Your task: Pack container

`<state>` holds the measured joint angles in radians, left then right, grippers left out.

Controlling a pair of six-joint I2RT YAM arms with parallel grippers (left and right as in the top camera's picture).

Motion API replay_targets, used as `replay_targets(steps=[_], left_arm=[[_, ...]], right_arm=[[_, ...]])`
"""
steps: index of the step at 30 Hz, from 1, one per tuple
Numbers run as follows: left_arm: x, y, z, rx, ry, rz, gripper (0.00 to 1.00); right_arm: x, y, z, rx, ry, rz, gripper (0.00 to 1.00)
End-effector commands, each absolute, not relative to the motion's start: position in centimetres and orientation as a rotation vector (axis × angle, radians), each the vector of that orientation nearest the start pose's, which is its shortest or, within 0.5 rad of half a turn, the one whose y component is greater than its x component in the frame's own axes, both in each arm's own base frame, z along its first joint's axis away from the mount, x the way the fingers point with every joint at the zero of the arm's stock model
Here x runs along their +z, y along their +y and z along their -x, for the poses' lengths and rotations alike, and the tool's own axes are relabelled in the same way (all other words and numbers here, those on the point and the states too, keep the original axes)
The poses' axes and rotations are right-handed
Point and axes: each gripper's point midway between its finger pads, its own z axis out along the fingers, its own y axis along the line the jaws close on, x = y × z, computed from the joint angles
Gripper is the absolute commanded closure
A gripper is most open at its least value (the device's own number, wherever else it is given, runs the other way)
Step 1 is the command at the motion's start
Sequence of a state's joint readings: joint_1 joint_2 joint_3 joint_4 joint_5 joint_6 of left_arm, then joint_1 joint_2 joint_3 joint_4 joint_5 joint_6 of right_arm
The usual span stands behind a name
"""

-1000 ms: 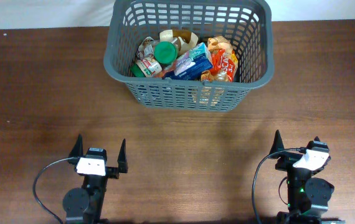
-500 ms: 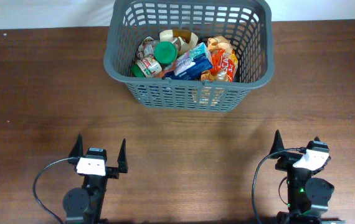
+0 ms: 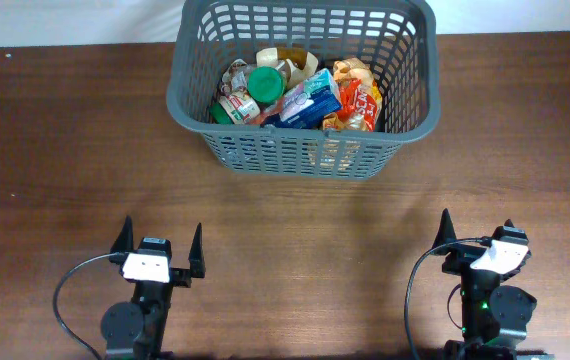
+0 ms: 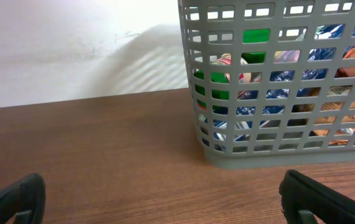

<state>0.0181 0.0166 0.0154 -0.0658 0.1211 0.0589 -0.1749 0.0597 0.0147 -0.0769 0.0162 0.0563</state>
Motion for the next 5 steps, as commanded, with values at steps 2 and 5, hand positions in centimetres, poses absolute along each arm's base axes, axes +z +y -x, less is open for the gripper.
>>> replay_targets(steps=[2, 5], left_arm=[[16.03, -1.82, -24.51, -0.055, 1.629, -0.13, 0.01], [16.02, -1.82, -24.51, -0.055, 1.629, -0.13, 0.01]], right_arm=[[14.51, -4.39, -24.39, -0.091, 1.684, -0.203, 0.01], [14.52, -4.39, -24.4, -0.091, 1.684, -0.203, 0.01]])
